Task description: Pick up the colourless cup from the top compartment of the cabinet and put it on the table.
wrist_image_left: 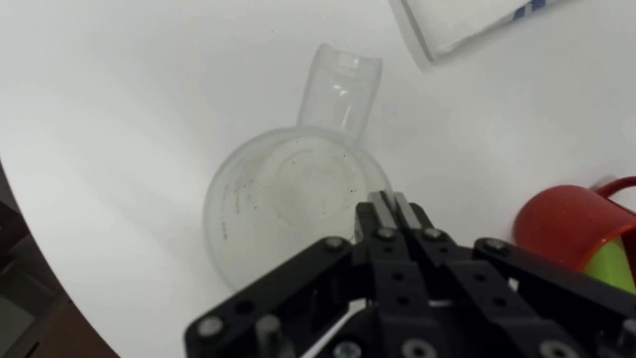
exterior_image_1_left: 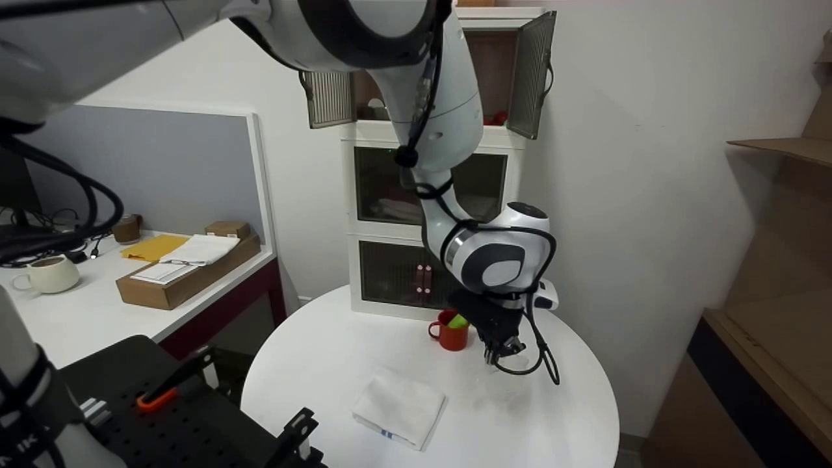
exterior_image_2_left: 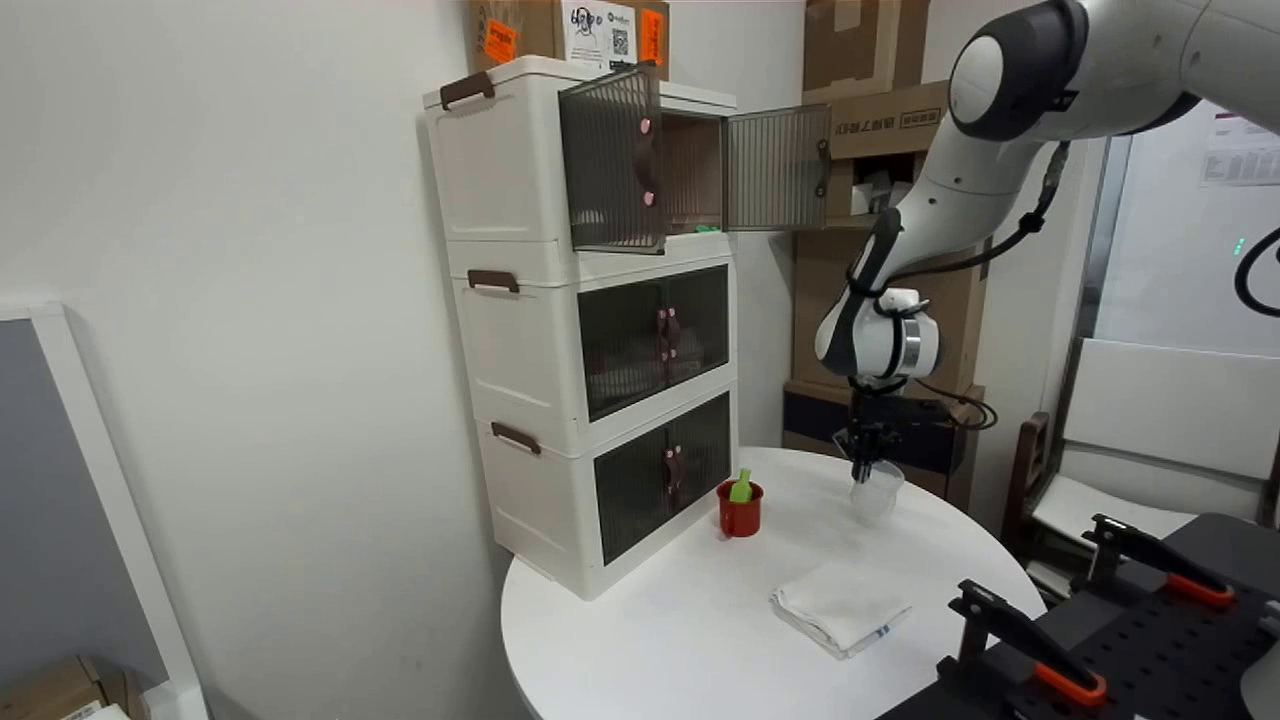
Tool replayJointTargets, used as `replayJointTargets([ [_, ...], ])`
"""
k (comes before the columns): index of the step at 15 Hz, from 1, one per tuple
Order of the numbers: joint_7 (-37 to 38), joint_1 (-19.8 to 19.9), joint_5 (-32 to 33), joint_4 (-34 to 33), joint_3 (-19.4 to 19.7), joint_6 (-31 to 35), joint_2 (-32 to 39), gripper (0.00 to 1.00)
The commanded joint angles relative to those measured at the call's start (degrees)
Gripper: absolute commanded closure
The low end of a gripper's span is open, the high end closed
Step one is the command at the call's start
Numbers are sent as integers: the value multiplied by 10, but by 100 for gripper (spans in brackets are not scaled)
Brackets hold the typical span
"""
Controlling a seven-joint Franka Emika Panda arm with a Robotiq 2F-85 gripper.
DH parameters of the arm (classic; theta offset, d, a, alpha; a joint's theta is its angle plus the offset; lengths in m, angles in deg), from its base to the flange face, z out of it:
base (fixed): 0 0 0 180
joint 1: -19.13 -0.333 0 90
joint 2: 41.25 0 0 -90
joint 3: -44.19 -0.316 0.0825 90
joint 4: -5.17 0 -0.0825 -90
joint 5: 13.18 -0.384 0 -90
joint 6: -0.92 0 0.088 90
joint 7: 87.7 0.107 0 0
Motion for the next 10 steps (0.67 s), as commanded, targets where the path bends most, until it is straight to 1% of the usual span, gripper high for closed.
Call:
replayJointTargets([
  [1, 30, -30, 37, -62, 21, -23, 52, 98],
  [3, 36, -34, 44, -81, 21, -39, 73, 98],
  [9, 47, -49, 74, -129, 49, -81, 123, 98],
  [10, 51, -50, 76, -136, 53, -87, 124, 74],
])
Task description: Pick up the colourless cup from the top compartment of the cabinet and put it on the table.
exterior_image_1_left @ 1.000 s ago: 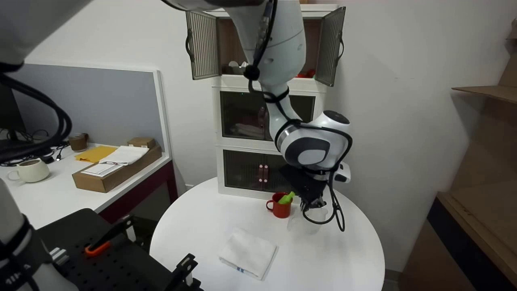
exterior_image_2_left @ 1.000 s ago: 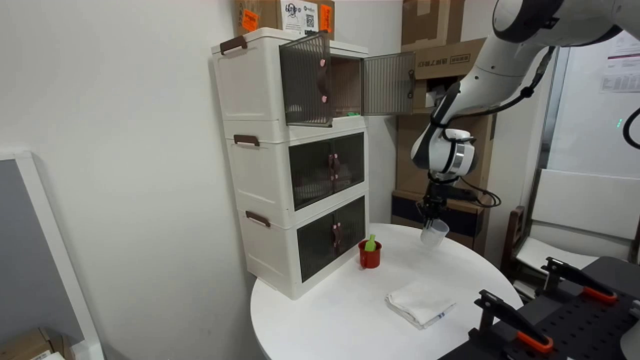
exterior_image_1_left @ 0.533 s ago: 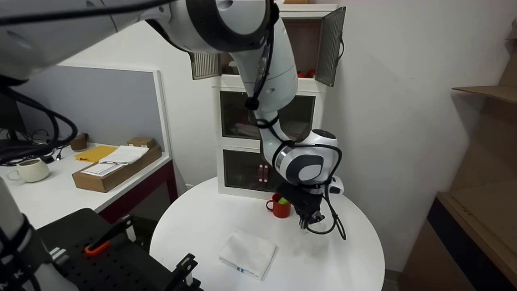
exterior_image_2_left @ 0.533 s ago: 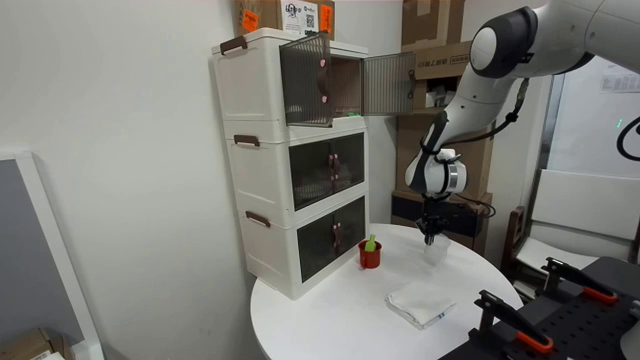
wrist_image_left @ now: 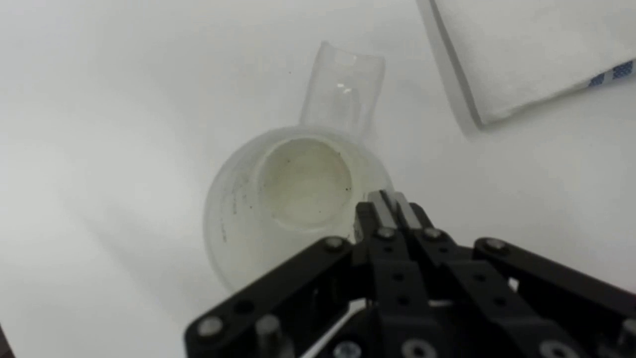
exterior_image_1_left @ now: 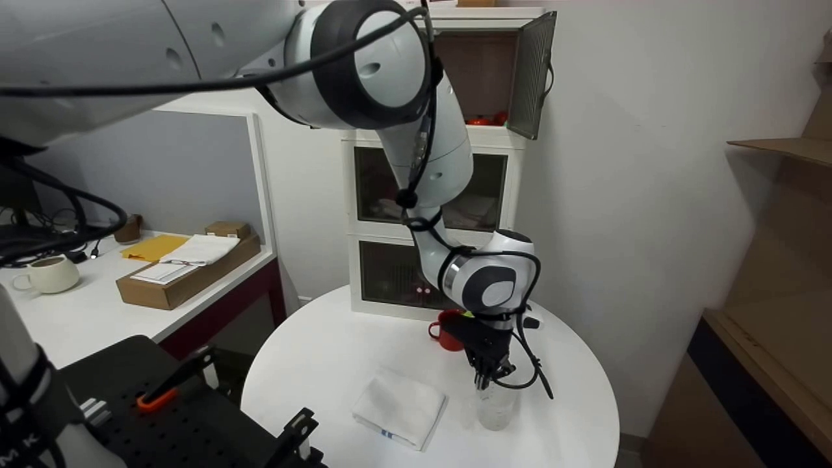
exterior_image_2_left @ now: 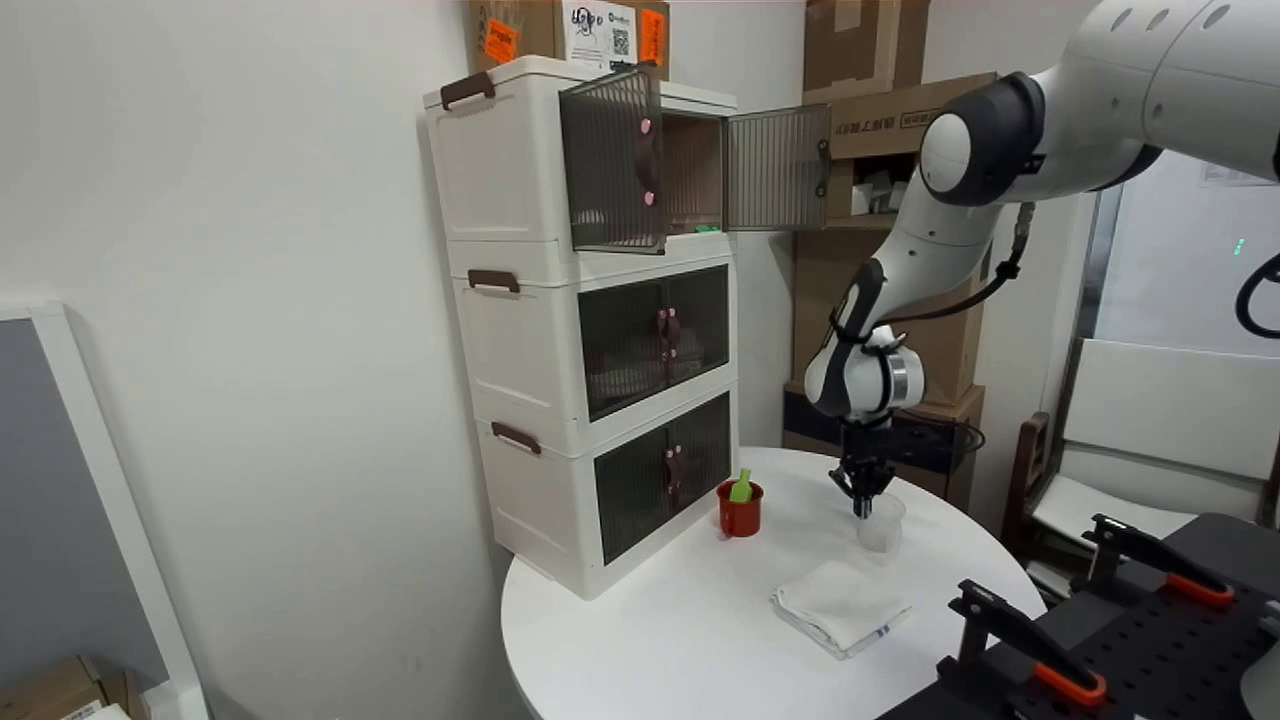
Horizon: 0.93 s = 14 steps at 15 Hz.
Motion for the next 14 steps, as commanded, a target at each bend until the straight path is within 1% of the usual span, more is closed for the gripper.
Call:
replayJointTargets([
  [1, 25, -9, 23, -49, 20, -37, 28, 71],
  [4, 23, -5, 23, -63, 21, -44, 34, 52],
  [6, 17, -2, 21, -62, 17, -41, 26, 37],
  [8, 11, 2, 16, -48, 9, -38, 3, 22],
  [11, -6, 16, 3, 0, -15, -20, -68, 2],
  [13, -15, 24, -6, 33, -36, -21, -125, 0],
  [14, -35, 37, -12, 45, -56, -34, -152, 0],
])
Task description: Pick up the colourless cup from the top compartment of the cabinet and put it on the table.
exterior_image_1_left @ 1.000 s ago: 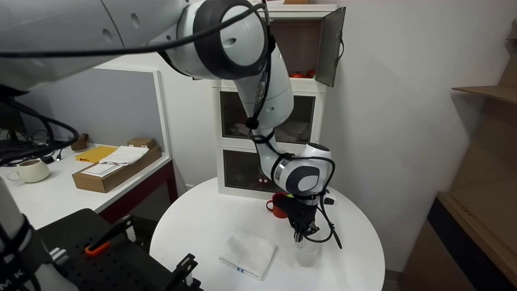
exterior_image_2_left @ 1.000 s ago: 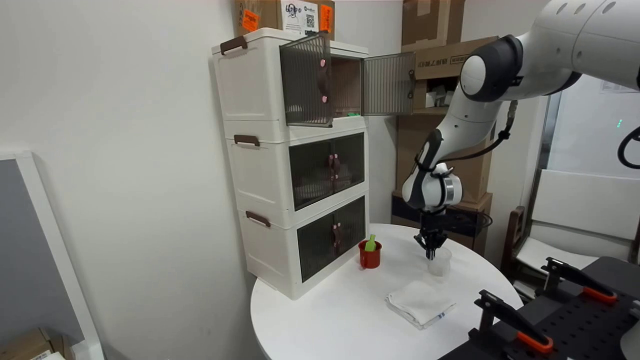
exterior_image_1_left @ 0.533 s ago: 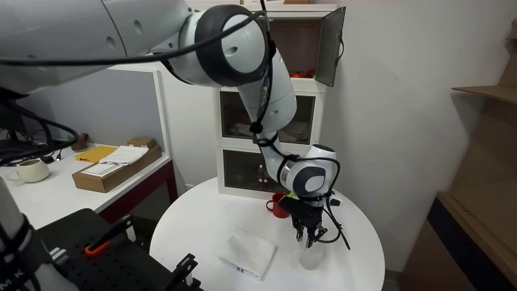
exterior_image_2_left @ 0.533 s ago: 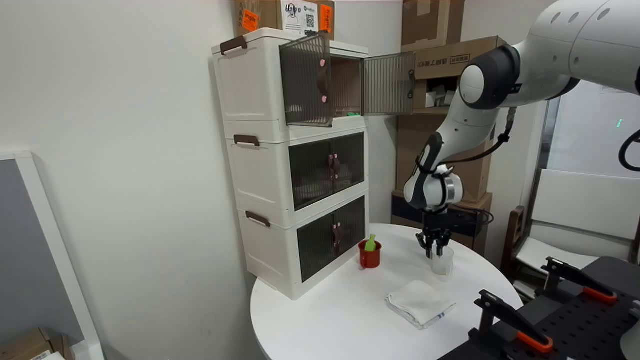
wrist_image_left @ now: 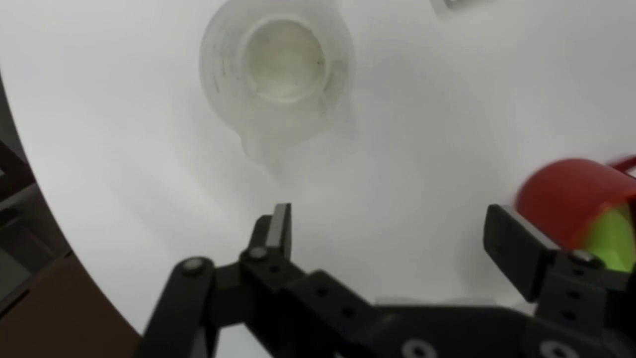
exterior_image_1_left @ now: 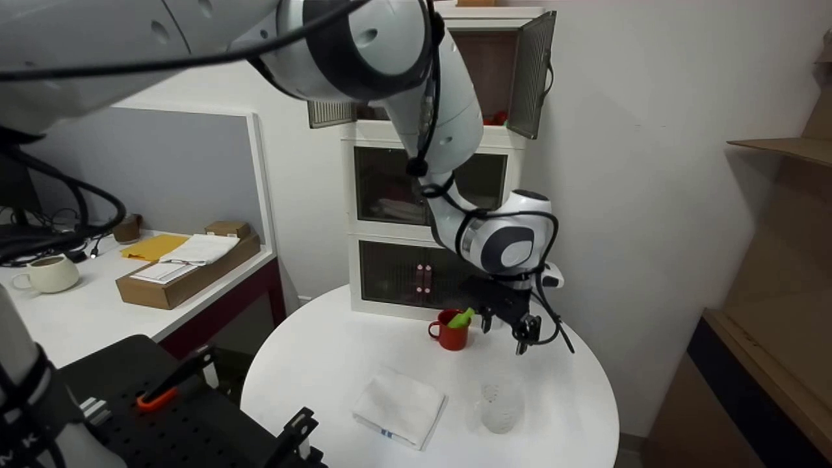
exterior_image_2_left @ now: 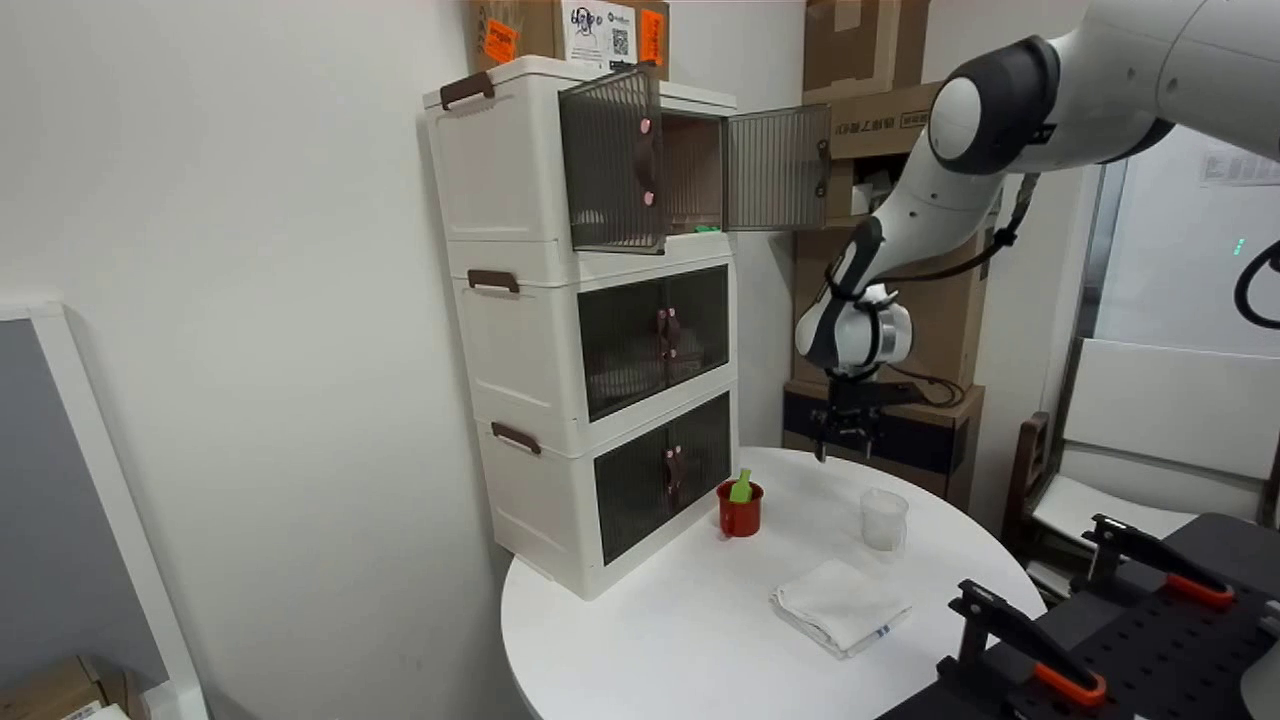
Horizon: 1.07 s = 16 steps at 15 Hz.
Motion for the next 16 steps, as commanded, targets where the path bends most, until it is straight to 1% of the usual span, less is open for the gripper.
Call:
replayJointTargets([
  [1, -54, 37, -19, 86, -58, -39, -126, 0],
  [2, -84, 55, -30, 97, -84, -74, -156, 0],
  [3, -105, 66, -44, 110, -102, -100, -184, 0],
  [6, -171, 87, -91, 136, -133, -210, -269, 0],
  [9, -226, 78, -111, 145, -123, -353, -351, 0],
  [11, -225, 57, -115, 161, -102, -403, -411, 0],
  [13, -215, 36, -112, 186, -85, -414, -475, 0],
  [16, -209, -1, -96, 231, -59, -377, -572, 0],
])
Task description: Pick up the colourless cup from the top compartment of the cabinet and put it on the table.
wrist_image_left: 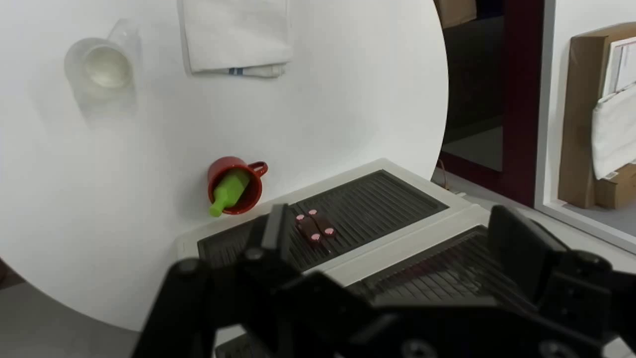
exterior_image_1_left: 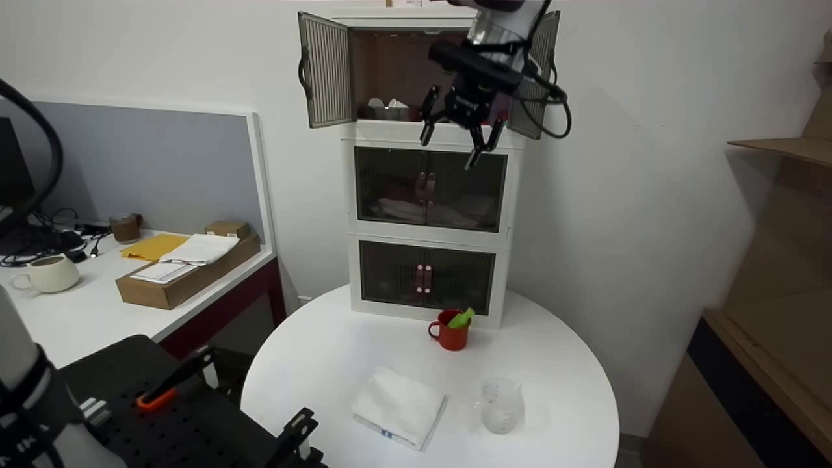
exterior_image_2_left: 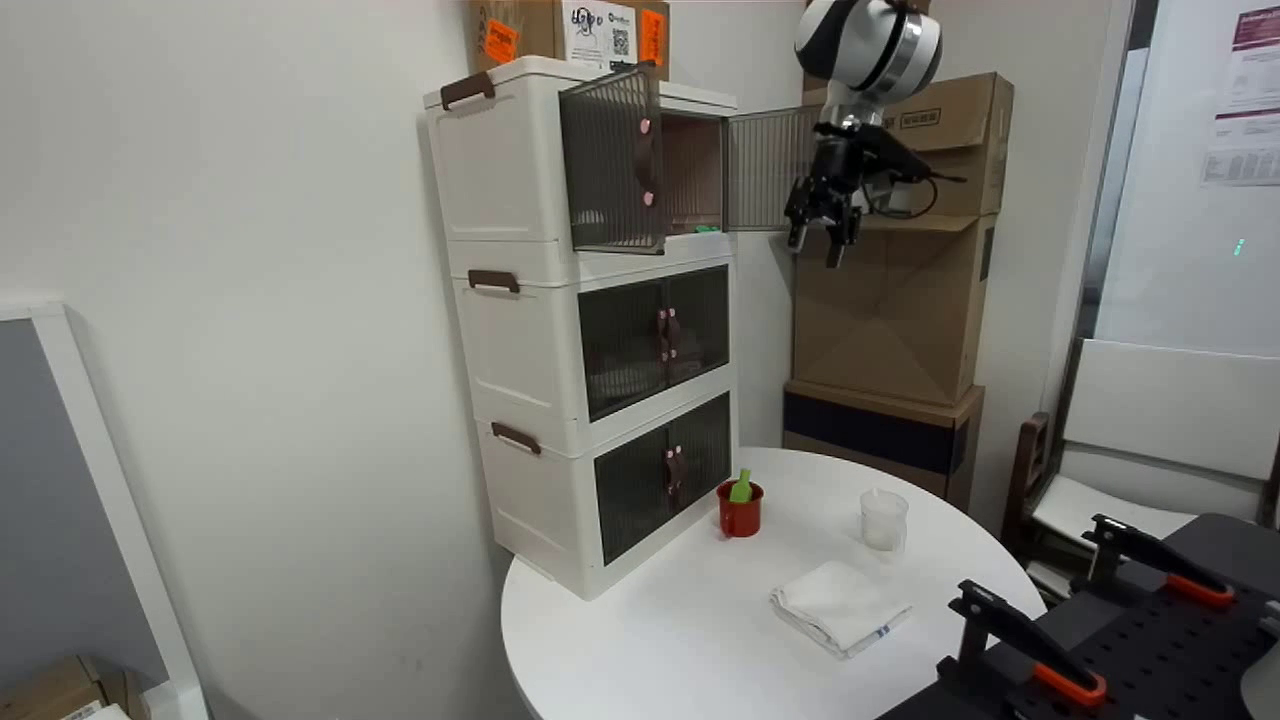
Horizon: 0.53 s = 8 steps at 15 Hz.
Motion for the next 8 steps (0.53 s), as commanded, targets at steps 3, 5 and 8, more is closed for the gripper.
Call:
replayJointTargets([
  [3, -24, -69, 4, 91, 53, -1, -175, 0],
  [5, -48, -91, 0, 103, 64, -32, -216, 0],
  [8, -91, -124, 5, 112, 80, -87, -265, 0],
])
